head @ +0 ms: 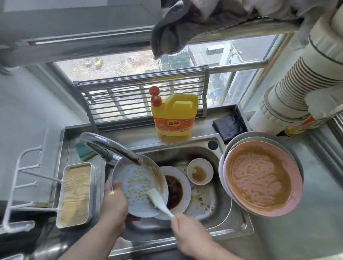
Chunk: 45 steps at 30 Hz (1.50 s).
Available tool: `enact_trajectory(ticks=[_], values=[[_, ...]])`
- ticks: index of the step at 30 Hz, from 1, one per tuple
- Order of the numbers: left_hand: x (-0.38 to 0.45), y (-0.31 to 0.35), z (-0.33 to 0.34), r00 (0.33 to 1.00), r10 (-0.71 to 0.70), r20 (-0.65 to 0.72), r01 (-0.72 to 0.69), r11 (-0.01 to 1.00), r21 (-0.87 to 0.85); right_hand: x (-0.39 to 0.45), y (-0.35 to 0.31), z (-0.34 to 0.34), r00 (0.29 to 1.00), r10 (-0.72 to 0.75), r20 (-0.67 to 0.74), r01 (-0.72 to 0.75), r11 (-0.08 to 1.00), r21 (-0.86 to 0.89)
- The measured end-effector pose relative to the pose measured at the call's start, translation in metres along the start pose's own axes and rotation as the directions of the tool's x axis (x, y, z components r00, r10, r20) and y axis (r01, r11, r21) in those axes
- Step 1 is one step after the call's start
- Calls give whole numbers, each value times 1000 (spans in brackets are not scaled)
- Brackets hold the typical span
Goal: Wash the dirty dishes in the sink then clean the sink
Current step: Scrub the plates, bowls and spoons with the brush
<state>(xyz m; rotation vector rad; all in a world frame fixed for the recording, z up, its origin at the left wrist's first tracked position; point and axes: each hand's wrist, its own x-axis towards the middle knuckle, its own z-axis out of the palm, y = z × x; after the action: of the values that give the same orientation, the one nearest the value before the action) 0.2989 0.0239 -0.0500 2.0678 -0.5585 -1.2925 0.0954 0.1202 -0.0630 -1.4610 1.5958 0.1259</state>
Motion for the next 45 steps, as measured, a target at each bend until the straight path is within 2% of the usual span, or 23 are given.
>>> enact_trajectory(ticks=[2,5,8,10,12,15,16,17,19,21,23,25,27,28,30,32,34,37,39,42,45], values=[[5,-8,0,996,86,-21,-83,990,117,-12,-24,9,993,-114,42,112,993,48],[-5,-28,6,984,176,27,-178,957,230,11,-59,-10,994,-111,1,109,980,166],[-20,-28,10,982,172,75,-184,963,197,51,-38,-51,995,64,-82,-43,972,232],[-25,-14,11,976,196,92,-209,964,164,53,-2,-55,986,147,-77,-136,982,129],[-23,1,8,975,211,68,-218,968,125,30,18,-32,985,169,-21,-164,977,138],[-20,6,6,981,191,19,-192,972,133,-6,-10,12,998,16,62,-25,989,143],[-24,2,6,983,182,33,-185,973,140,-7,-26,14,998,-32,51,22,981,193],[-29,-2,7,982,178,57,-185,971,151,0,-41,7,996,-83,-18,85,961,263],[-42,-7,6,972,215,94,-230,951,208,26,-54,-20,990,-61,-129,101,936,336],[-47,-6,5,947,300,112,-318,922,222,45,-33,-50,989,108,-100,-67,935,349],[-45,3,3,927,361,99,-374,902,216,35,-5,-50,977,210,-41,-193,947,257],[-41,14,2,917,393,72,-399,887,232,6,-1,-19,988,152,9,-151,969,198],[-37,14,3,905,423,48,-420,866,273,-6,-22,10,997,45,56,-58,967,249],[-35,10,3,899,435,44,-427,853,301,-7,-35,12,999,11,46,-24,956,291],[-33,-1,5,901,431,55,-425,847,321,11,-57,-6,995,54,-89,-10,903,430],[-33,-7,7,929,364,69,-369,889,272,32,-62,-36,979,110,-174,-13,878,478],[-31,-7,9,957,281,74,-289,945,152,43,-47,-60,974,136,-180,-55,916,397],[-12,-2,5,981,191,44,-189,981,-44,26,-8,-59,966,186,-179,-143,963,230],[0,0,2,987,158,-7,-158,985,-69,5,5,-38,985,115,-127,-104,990,92],[0,-5,3,986,164,-5,-164,986,4,-7,-23,-20,997,-66,-47,65,998,-5],[-10,-17,9,984,157,84,-157,988,1,22,-53,-56,988,-50,-147,46,998,-29]])
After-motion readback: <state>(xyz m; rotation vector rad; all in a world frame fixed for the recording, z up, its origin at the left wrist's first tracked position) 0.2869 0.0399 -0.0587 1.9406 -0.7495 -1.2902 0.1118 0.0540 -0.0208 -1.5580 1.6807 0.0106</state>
